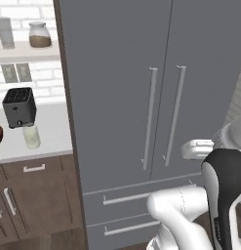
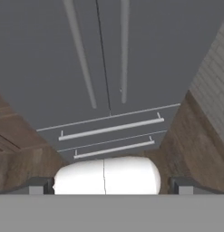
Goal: Grab a lemon wedge from the fridge and one ice cube from the ice bowl, and put them in the glass of lemonade.
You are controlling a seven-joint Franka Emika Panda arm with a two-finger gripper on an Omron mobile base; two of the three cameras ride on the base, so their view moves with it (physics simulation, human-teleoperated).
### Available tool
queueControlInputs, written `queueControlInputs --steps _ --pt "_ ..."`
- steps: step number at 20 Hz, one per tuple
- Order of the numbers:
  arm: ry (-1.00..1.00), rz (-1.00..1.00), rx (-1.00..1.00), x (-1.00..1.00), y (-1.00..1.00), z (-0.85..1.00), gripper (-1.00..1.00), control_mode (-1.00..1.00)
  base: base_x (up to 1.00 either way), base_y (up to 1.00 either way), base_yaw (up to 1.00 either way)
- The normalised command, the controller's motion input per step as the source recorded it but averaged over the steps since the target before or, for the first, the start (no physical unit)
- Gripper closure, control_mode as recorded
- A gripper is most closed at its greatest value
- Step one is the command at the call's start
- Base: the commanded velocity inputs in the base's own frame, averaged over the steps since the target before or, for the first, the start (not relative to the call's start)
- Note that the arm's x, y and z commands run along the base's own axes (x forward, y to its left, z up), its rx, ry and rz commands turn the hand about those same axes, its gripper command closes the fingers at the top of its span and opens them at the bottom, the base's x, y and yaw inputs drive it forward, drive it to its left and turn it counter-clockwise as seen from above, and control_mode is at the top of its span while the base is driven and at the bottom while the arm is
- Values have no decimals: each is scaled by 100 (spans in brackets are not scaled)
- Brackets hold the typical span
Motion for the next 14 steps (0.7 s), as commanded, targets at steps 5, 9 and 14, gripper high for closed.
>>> queueControlInputs --steps 5,9,14 --pt "0 0 0 0 0 0 -100 100 -44 -21 0" --pt "0 0 0 0 0 0 -100 100 0 -20 0" --pt "0 0 0 0 0 0 -100 100 14 -7 2"
